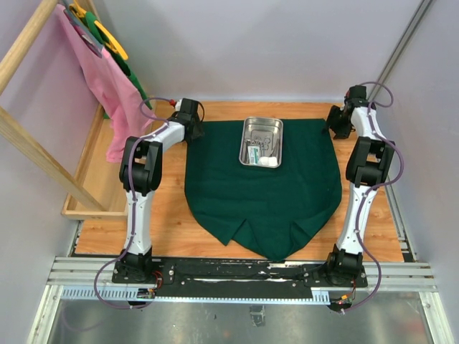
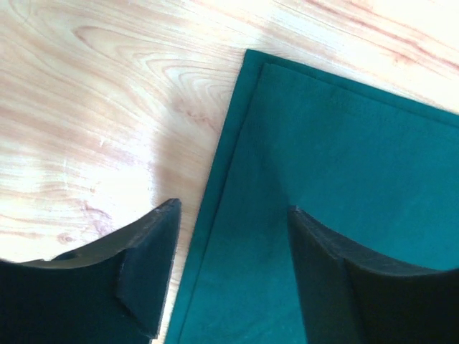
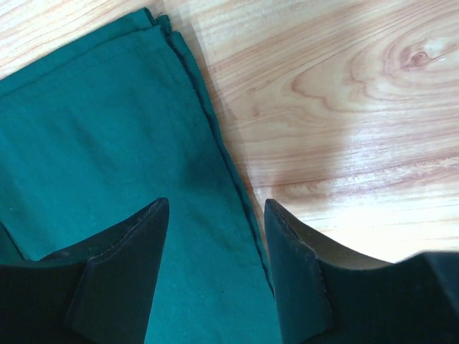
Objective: Open and lay out the surgical kit
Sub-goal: Smooth out the surgical kit at the center of the board.
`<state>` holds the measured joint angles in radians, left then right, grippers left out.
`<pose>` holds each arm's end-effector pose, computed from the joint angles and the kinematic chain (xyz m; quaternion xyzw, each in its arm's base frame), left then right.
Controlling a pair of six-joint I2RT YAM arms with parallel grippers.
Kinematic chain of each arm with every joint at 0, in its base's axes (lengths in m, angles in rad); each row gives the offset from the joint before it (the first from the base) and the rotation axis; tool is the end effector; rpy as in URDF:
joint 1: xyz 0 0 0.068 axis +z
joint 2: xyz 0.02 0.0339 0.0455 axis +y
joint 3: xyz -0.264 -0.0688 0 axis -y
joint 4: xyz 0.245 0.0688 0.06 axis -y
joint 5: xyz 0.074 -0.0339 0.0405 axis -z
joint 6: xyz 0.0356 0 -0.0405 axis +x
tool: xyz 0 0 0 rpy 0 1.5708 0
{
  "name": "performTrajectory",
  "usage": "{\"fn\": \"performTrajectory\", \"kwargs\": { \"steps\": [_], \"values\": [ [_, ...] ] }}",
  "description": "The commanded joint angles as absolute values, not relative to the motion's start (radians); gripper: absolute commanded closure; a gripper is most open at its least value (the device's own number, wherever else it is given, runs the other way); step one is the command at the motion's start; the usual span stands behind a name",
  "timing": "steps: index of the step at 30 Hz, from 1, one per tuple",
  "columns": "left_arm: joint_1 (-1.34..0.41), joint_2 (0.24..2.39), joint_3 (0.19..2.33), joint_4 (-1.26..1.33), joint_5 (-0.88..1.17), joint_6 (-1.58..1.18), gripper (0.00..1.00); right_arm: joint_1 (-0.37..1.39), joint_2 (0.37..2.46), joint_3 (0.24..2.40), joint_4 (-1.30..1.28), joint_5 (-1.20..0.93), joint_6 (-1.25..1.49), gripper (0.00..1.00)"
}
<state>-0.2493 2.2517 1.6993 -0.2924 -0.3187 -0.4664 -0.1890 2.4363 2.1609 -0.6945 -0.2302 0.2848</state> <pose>0.4852 -0.1120 0.1605 -0.1560 0.9115 0.0161 0.3803 0.5265 -0.0924 0.1861 0.1897 0.9304 0.1237 0.2884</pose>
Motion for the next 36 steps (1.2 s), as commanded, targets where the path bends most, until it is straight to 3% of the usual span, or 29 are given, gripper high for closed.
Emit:
{"fn": "performTrajectory", "kwargs": {
  "steps": [1,4,5,6,12,18,28,36],
  "values": [
    [-0.241,2.304,1.701,-0.315,-0.331,-0.454,0.45,-0.155,2.468,2.147,-0.685,-0.186,0.264,0.46],
    [-0.241,2.311,1.701,-0.312,-0.319,-0.453,0.69,-0.134,2.479,2.15,-0.691,-0.173,0.256,0.5],
    [-0.241,2.31,1.702,-0.312,-0.322,-0.454,0.9,-0.129,2.483,2.149,-0.692,-0.165,0.252,0.52],
    [-0.241,2.313,1.703,-0.316,-0.324,-0.459,0.98,-0.123,2.485,2.147,-0.693,-0.166,0.249,0.56],
    [-0.241,2.313,1.716,-0.287,-0.289,-0.448,1.0,-0.114,2.5,2.14,-0.69,-0.167,0.247,0.82],
    [-0.236,2.342,1.8,-0.276,-0.267,-0.432,1.0,-0.124,2.501,2.158,-0.666,-0.154,0.267,0.98],
    [-0.207,2.511,2.107,-0.358,-0.257,-0.419,1.0,-0.164,2.602,2.356,-0.603,-0.171,0.361,0.99],
    [-0.167,2.548,2.163,-0.348,-0.248,-0.417,1.0,-0.197,2.657,2.439,-0.518,-0.219,0.42,0.99]
  ]
}}
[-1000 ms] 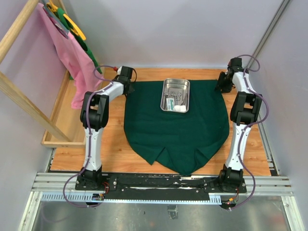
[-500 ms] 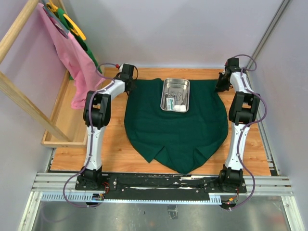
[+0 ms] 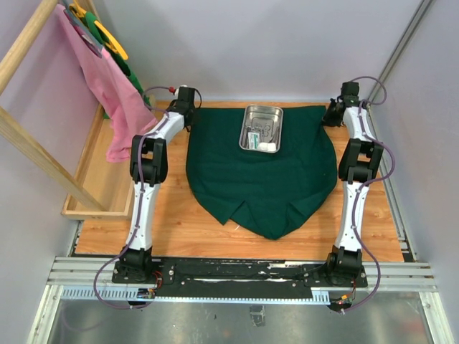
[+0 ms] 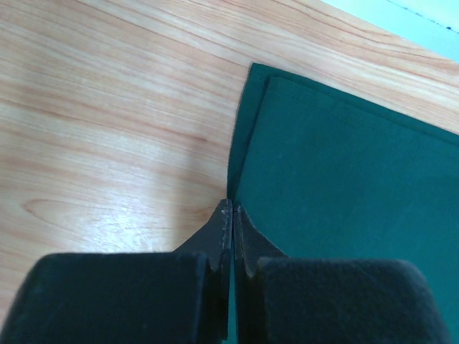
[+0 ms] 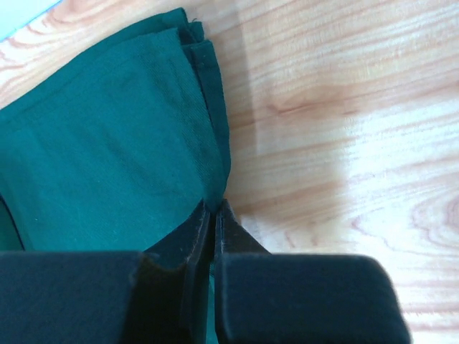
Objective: Open and lay out the surgical kit
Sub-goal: Smooth out the surgical kit at the center of the board.
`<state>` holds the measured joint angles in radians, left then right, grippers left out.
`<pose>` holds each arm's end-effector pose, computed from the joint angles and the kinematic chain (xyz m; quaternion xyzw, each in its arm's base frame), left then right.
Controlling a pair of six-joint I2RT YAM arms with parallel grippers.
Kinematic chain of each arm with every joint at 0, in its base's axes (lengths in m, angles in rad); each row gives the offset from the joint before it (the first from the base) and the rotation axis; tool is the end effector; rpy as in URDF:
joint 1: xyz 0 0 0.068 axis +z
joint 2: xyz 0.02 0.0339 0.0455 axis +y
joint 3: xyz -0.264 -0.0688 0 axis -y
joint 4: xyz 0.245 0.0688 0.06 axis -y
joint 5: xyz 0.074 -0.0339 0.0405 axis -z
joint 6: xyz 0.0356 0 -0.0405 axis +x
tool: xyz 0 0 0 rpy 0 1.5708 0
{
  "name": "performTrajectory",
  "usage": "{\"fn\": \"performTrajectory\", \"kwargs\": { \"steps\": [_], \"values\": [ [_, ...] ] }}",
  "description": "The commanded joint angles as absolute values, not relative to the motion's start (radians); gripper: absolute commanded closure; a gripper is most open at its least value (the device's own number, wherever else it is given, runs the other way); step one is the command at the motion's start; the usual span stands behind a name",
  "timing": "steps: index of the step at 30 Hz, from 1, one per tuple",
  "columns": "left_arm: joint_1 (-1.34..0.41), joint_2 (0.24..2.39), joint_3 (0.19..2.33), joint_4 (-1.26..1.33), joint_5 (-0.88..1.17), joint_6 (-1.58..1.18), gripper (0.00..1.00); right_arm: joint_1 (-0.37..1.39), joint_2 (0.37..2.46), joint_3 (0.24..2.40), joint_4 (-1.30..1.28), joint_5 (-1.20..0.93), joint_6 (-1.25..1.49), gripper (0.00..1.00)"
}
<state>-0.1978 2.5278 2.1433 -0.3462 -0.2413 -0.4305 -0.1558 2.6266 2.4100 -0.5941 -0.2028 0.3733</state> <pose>0.5569 -0.1029 0.1568 -0.1540 0.8946 -0.0206 0.4190 0.5711 -0.0824 0.1706 0.2053 0.9016 0.1335 0.3567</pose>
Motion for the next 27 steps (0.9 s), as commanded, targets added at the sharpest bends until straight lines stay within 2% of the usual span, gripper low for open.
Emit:
{"fn": "performTrajectory", "kwargs": {
  "steps": [1,9,10,11,14,16,17,21,27],
  "values": [
    [-0.164,2.551,2.161,-0.341,-0.245,-0.416,0.99,-0.198,2.659,2.44,-0.504,-0.229,0.426,0.99],
    [-0.161,2.581,2.21,-0.331,-0.207,-0.405,0.99,-0.199,2.679,2.453,-0.452,-0.273,0.445,0.97],
    [-0.161,2.572,2.207,-0.331,-0.2,-0.403,0.98,-0.2,2.675,2.453,-0.45,-0.284,0.447,0.88],
    [-0.16,2.559,2.202,-0.331,-0.196,-0.404,0.93,-0.2,2.669,2.451,-0.449,-0.294,0.449,0.74],
    [-0.161,2.494,2.169,-0.326,-0.183,-0.41,0.7,-0.2,2.617,2.417,-0.447,-0.313,0.449,0.49],
    [-0.163,2.434,2.142,-0.326,-0.174,-0.419,0.58,-0.198,2.539,2.347,-0.43,-0.312,0.448,0.43],
    [-0.163,2.4,2.124,-0.327,-0.169,-0.425,0.57,-0.196,2.493,2.3,-0.419,-0.309,0.448,0.4],
    [-0.173,2.24,2.032,-0.346,-0.132,-0.458,0.55,-0.175,2.268,2.101,-0.397,-0.302,0.444,0.38],
    [-0.232,1.963,1.739,-0.394,-0.146,-0.502,0.55,-0.068,1.894,1.744,-0.415,-0.318,0.407,0.37]
  ]
}}
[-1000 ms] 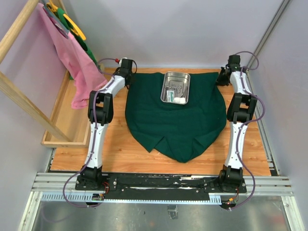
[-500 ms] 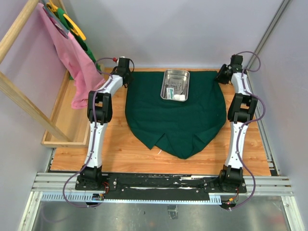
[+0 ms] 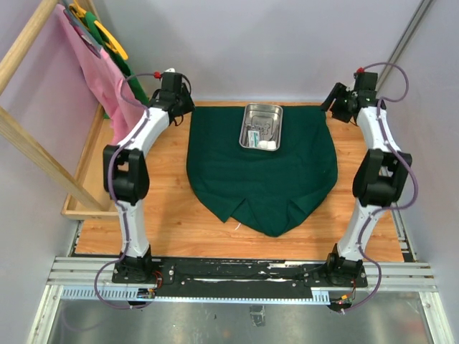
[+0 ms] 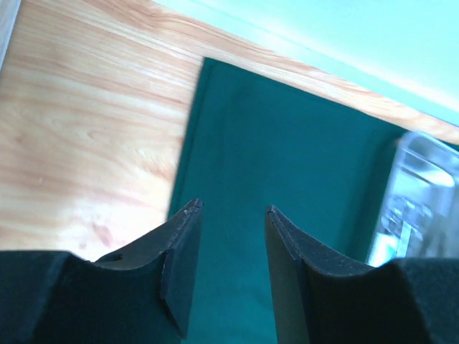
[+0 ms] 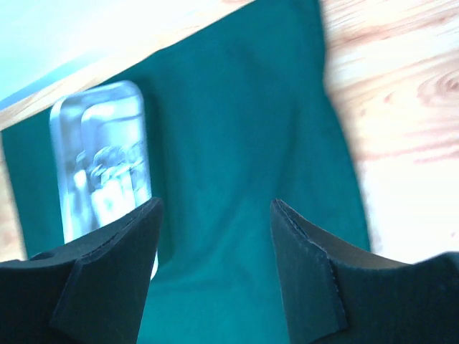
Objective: Open and lay out the surgical kit
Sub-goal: Smooth out the surgical kit at the center of the board.
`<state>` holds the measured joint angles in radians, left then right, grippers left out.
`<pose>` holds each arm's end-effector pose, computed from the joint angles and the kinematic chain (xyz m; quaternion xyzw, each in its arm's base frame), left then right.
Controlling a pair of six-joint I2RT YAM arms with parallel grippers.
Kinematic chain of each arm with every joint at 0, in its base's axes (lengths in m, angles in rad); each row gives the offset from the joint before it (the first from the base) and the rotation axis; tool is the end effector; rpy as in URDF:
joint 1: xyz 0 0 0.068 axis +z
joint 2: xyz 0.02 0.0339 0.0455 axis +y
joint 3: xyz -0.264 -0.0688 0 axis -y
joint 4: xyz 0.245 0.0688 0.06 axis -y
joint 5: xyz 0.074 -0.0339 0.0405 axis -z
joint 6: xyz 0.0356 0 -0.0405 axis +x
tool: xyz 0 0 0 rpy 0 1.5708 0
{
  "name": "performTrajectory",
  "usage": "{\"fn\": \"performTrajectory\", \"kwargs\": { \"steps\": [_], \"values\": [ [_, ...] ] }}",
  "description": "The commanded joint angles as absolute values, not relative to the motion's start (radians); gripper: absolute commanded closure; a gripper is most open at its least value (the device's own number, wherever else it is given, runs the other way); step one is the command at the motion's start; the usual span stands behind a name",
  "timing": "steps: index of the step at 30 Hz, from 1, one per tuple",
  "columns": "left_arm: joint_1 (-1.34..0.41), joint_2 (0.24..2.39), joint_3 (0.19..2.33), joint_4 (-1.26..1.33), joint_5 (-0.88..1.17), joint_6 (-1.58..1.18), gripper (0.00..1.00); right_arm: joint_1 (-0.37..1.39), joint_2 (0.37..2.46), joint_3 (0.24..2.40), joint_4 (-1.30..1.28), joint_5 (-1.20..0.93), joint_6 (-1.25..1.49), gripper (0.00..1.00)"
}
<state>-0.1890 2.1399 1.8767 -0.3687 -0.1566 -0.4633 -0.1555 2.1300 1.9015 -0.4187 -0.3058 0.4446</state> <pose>0.4946 -0.0890 0.2656 -0.1566 0.8759 -0.0784 0.4496 0.4940 -0.0666 0.2751 0.1967 0.8653 0.1984 0.4161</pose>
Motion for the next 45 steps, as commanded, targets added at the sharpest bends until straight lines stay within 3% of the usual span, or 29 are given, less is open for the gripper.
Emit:
{"fn": "performTrajectory", "kwargs": {
  "steps": [1,10,15,18,22,27,39,45],
  "values": [
    [-0.242,1.909,1.662,-0.389,-0.145,-0.514,0.55,-0.037,1.838,1.678,-0.42,-0.333,0.396,0.37],
    [-0.449,1.414,0.984,-0.358,-0.121,-0.609,0.57,0.3,1.484,1.223,-0.537,-0.23,0.234,0.38],
    [-0.613,1.207,0.761,-0.382,-0.142,-0.749,0.6,0.352,1.391,1.089,-0.531,-0.267,0.247,0.39],
    [-0.702,1.133,0.673,-0.381,-0.139,-0.846,0.67,0.37,1.354,1.043,-0.525,-0.29,0.245,0.39],
    [-0.817,1.166,0.639,-0.329,-0.156,-0.936,0.72,0.387,1.335,1.008,-0.512,-0.312,0.237,0.39],
    [-0.922,1.361,0.716,-0.291,-0.183,-0.964,0.72,0.39,1.324,0.976,-0.495,-0.333,0.228,0.4],
    [-0.953,1.535,0.759,-0.328,-0.27,-0.966,0.69,0.39,1.267,0.889,-0.468,-0.351,0.216,0.39],
    [-0.952,1.584,0.751,-0.33,-0.293,-0.957,0.85,0.39,1.267,0.862,-0.443,-0.383,0.225,0.4]
  ]
}}
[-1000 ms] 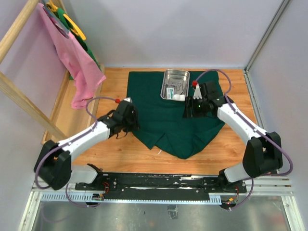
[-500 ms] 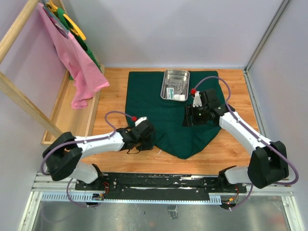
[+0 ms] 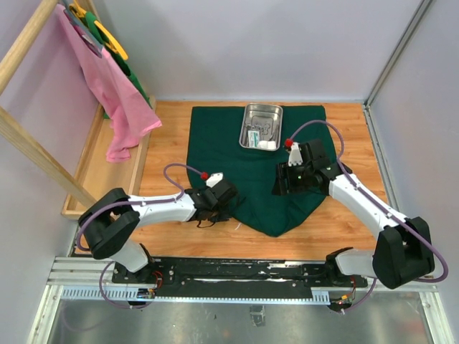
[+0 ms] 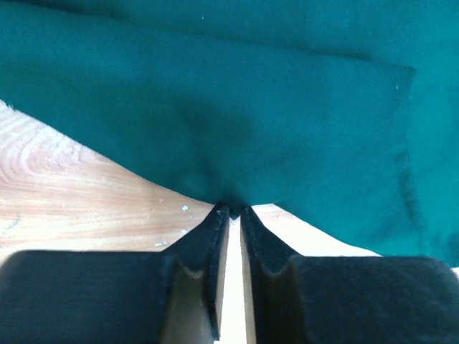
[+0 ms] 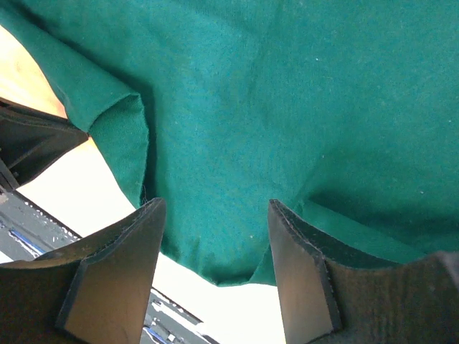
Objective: Open and lay out the surgical kit
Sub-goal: Smooth out the surgical kit at the center of the board.
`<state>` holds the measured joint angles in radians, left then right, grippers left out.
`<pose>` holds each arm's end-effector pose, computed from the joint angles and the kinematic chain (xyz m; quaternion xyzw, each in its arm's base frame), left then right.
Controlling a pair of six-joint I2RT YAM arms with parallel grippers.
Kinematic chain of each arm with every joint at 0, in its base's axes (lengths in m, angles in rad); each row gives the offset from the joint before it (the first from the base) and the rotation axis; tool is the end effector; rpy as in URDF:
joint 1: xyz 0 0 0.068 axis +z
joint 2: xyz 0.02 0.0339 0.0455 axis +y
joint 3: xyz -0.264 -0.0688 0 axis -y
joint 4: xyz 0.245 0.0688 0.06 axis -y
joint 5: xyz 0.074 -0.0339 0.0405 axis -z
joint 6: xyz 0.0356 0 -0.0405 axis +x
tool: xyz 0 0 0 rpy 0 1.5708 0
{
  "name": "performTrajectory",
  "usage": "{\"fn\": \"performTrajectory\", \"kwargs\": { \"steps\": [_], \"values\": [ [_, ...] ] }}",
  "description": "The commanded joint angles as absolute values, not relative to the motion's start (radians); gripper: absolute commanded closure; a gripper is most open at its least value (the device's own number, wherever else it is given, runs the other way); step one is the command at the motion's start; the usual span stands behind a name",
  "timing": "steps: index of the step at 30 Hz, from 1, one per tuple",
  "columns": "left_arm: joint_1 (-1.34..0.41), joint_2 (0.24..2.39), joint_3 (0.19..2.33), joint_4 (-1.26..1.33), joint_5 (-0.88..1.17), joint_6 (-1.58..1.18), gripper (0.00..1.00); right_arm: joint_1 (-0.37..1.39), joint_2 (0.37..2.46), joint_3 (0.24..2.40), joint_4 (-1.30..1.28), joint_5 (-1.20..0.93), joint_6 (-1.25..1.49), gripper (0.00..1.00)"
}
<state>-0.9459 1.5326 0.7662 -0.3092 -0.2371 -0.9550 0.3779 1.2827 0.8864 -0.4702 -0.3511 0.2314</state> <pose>0.1704 -0.2219 0.1551 -0.0334 0.9626 -0.1314 0.2348 0.2406 0.1087 0.2455 -0.1277 0.9173 0.2583 0.2748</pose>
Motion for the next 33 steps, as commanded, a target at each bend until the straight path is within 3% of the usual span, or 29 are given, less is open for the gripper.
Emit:
{"fn": "performTrajectory", "kwargs": {
  "steps": [1,4,20,28,30,33],
  "values": [
    [-0.953,1.588,0.749,-0.332,-0.295,-0.955,0.91,0.391,1.267,0.857,-0.44,-0.385,0.224,0.4],
    [-0.956,1.576,0.738,-0.35,-0.304,-0.958,1.0,0.39,1.264,0.846,-0.434,-0.391,0.227,0.4],
    [-1.035,1.032,0.585,-0.758,-0.399,-1.161,0.99,0.412,1.144,0.84,-0.513,-0.385,0.233,0.41],
    [-1.035,0.919,0.497,-0.847,-0.388,-1.222,1.0,0.436,1.091,0.815,-0.521,-0.378,0.262,0.41],
    [-1.035,0.909,0.49,-0.864,-0.404,-1.241,0.93,0.441,1.089,0.815,-0.532,-0.368,0.264,0.41],
    [-1.035,0.908,0.509,-0.888,-0.412,-1.253,0.71,0.445,1.079,0.813,-0.552,-0.348,0.268,0.41]
  ]
}}
